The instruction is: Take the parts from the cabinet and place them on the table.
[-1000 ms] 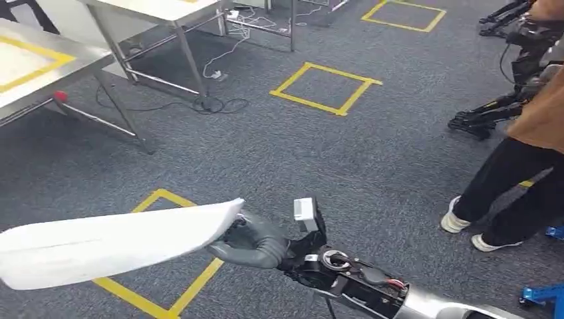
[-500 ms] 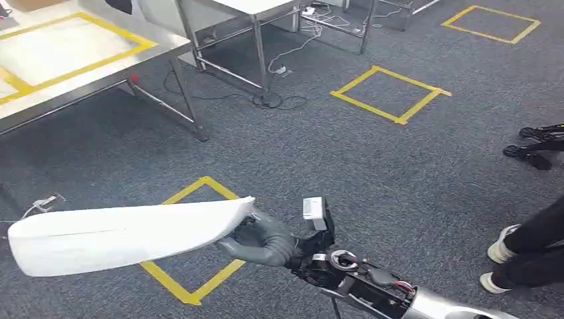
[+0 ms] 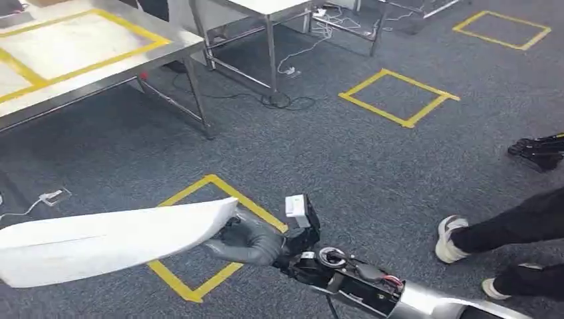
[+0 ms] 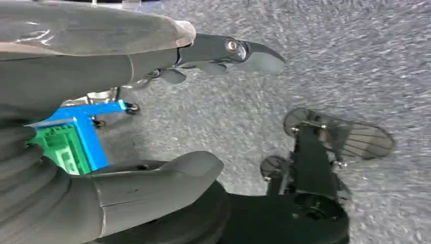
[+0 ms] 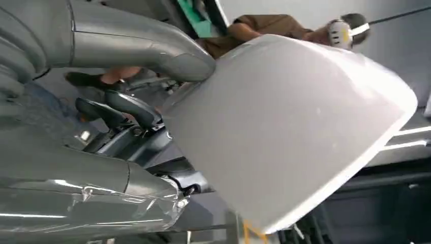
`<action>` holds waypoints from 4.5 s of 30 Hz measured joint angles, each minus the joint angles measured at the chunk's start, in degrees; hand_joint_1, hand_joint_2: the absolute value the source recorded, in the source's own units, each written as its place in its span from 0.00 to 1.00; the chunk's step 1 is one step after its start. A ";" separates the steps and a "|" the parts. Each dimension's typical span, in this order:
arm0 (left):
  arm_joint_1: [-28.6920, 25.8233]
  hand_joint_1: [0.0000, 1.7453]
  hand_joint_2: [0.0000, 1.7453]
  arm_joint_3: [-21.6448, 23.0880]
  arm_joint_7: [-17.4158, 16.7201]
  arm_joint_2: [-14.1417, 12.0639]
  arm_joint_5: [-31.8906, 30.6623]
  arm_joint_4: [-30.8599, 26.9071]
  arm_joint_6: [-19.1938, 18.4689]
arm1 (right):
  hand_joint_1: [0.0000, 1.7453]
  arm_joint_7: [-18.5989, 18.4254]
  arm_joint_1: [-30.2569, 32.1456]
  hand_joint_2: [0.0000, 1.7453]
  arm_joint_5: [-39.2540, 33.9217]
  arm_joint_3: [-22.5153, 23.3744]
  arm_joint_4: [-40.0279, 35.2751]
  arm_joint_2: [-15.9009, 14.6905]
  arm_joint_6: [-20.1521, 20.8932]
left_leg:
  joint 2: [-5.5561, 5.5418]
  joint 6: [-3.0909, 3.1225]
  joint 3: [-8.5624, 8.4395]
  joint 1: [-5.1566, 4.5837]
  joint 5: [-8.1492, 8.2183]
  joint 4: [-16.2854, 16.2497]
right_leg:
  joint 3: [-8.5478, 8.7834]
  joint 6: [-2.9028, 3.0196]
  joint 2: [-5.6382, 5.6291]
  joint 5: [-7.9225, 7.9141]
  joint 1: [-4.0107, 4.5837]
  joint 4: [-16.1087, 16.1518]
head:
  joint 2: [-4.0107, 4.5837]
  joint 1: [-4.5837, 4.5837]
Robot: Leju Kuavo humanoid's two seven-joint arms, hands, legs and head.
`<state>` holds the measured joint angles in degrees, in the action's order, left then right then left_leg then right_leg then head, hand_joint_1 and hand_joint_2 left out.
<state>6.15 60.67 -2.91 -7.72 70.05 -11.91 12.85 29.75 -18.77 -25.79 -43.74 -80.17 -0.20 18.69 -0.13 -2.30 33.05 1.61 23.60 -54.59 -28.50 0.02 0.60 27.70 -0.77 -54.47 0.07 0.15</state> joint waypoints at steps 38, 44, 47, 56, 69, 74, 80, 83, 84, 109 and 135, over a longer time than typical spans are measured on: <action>-0.22 0.00 1.00 -0.22 -0.46 -0.52 -0.33 0.00 -0.15 | 1.00 -0.11 0.85 1.00 0.37 0.09 -0.09 0.02 -0.72 | -0.28 2.98 -2.78 -0.73 1.31 1.13 | -9.40 -3.34 -0.38 4.55 -0.84 -17.25 | 0.00 1.53; -0.05 0.00 1.00 -0.22 -0.46 -0.46 -0.35 0.00 -0.15 | 1.00 -0.13 0.89 1.00 0.42 0.13 -0.07 0.04 -0.72 | -0.78 1.10 -3.48 -0.88 2.41 0.71 | -2.31 -1.94 -0.86 -2.64 -0.29 -0.66 | 0.00 2.01; -0.15 0.00 1.00 -0.20 -0.48 -0.42 -0.37 0.00 -0.15 | 1.00 -0.15 0.91 1.00 0.44 0.15 -0.18 0.09 -0.72 | -0.36 0.06 -3.76 -0.53 3.21 0.08 | -1.57 -0.85 -0.90 -2.80 -0.57 0.15 | 0.00 1.70; -0.35 0.00 1.00 -0.20 -0.52 -0.46 -0.26 0.00 0.00 | 1.00 -0.70 1.13 1.00 1.16 0.13 -0.22 0.11 -0.70 | 0.07 -0.13 1.81 -0.46 -1.00 -2.97 | 0.06 -0.42 -0.51 -1.31 -0.39 0.37 | 0.00 -0.72; -0.32 0.00 1.00 -0.20 -0.52 -0.42 -0.26 0.00 0.00 | 1.00 -0.90 1.41 1.00 2.14 0.22 -0.37 0.09 -0.72 | -0.23 3.30 -2.27 -1.41 1.75 -0.03 | -9.48 -1.94 -0.58 3.71 0.03 -16.63 | 0.00 1.51; -0.01 0.00 1.00 -0.20 -0.52 -0.11 -0.28 0.00 0.00 | 1.00 -0.96 1.33 1.00 2.45 0.22 -0.50 0.09 -0.81 | -1.34 2.47 -3.47 -1.57 2.94 -0.06 | -2.53 0.08 -1.69 -2.98 1.04 -1.20 | 0.00 1.71; 0.03 0.00 1.00 -0.17 -0.52 -0.26 -0.46 0.00 -0.02 | 1.00 -1.03 1.08 1.00 2.62 0.22 -1.09 0.17 -0.87 | -0.68 0.93 1.49 -1.39 7.63 -9.59 | -0.70 0.78 0.55 -3.03 0.26 1.30 | 0.00 0.59; -0.28 0.00 1.00 -0.15 -0.52 -0.33 -0.52 0.00 -0.02 | 1.00 -1.09 1.20 1.00 2.62 0.17 -1.09 0.15 -0.87 | -0.40 0.17 8.15 -0.81 8.73 -18.26 | -0.35 0.81 1.86 -2.28 0.20 1.26 | 0.00 -0.07; -0.46 0.00 1.00 -0.15 -0.52 -0.37 -0.52 0.02 -0.02 | 1.00 -1.14 1.23 1.00 2.62 0.13 -1.09 0.15 -0.87 | -0.21 -0.05 7.54 -0.54 6.20 -15.76 | 0.04 0.66 2.22 -1.93 0.11 1.25 | 0.00 -0.31; -0.52 0.00 1.00 -0.13 -0.70 -0.44 -0.68 0.04 -0.07 | 1.00 -0.90 1.07 1.00 2.38 0.24 -1.40 0.15 -0.87 | -3.31 0.97 -1.61 -1.32 3.43 -2.41 | -0.27 0.37 -2.22 -2.96 0.14 1.60 | 0.00 1.91; -0.06 0.00 1.00 -0.13 -0.85 -0.37 -0.37 0.07 -0.02 | 1.00 -0.68 1.26 1.00 1.44 0.55 -1.31 0.07 -0.81 | -1.23 2.42 -2.72 -1.28 2.33 -0.17 | -1.95 -0.33 -1.09 -2.59 0.94 -0.86 | 0.00 2.56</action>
<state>6.10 60.54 -3.76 -8.09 69.68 -11.85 12.83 29.07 -17.51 -24.35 -43.19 -81.48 -0.13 17.88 -1.36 0.12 30.33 0.32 25.93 -54.76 -30.44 -0.31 -0.49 25.11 0.17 -55.33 0.07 2.71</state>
